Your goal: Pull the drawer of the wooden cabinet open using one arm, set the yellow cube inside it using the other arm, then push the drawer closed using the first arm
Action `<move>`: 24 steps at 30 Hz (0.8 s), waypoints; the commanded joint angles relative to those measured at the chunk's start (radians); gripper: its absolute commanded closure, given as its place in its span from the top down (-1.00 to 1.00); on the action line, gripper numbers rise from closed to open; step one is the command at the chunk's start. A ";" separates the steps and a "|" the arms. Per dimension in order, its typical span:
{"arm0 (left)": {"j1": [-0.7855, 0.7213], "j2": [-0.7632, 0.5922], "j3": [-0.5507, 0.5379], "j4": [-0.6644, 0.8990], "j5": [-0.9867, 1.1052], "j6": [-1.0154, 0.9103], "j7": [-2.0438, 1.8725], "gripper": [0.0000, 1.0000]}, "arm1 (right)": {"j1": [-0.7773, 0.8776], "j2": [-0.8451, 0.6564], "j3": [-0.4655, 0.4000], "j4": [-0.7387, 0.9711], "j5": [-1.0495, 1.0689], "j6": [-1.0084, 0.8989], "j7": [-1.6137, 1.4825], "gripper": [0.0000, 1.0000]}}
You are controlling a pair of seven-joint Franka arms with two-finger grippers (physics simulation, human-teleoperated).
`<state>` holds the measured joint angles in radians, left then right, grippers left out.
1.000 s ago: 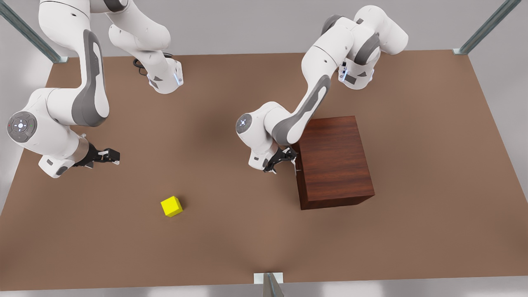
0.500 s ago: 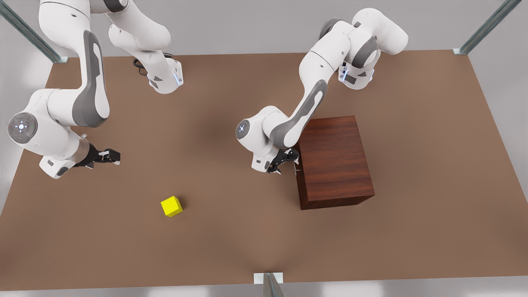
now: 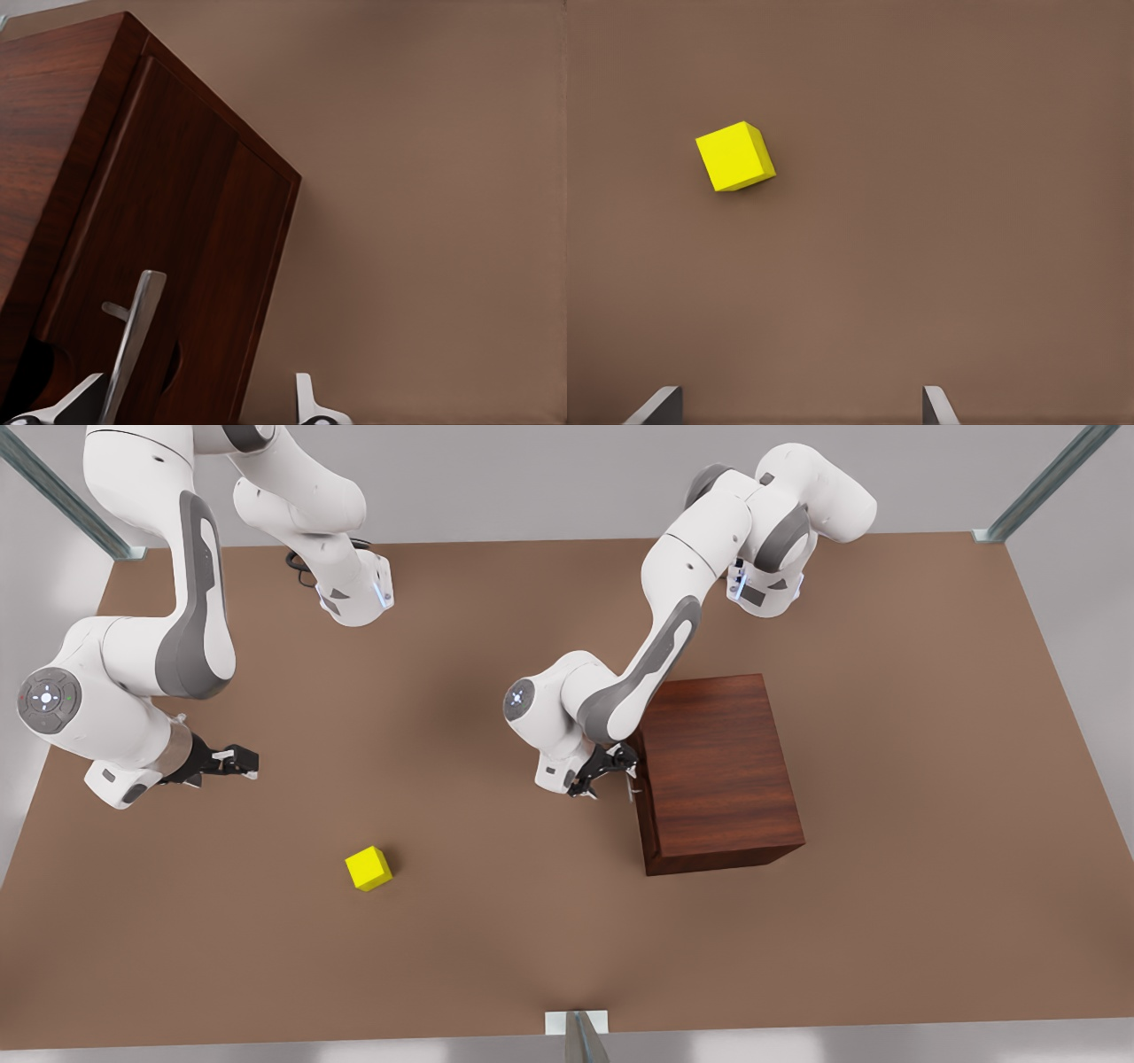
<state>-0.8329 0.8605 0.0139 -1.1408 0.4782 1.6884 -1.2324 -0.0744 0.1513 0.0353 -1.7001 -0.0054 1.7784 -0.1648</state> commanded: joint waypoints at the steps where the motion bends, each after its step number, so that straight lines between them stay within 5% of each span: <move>1: 0.000 -0.001 0.000 0.001 -0.001 0.020 -0.007 1.00 | 0.001 -0.001 0.000 0.000 0.001 0.000 -0.001 1.00; 24: -0.025 0.022 0.001 0.038 0.008 0.106 -0.007 1.00 | -0.001 -0.001 0.000 0.002 0.001 0.000 -0.001 1.00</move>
<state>-0.8569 0.8822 0.0158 -1.1051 0.4851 1.7840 -1.2376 -0.0753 0.1513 0.0353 -1.6988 -0.0054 1.7784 -0.1646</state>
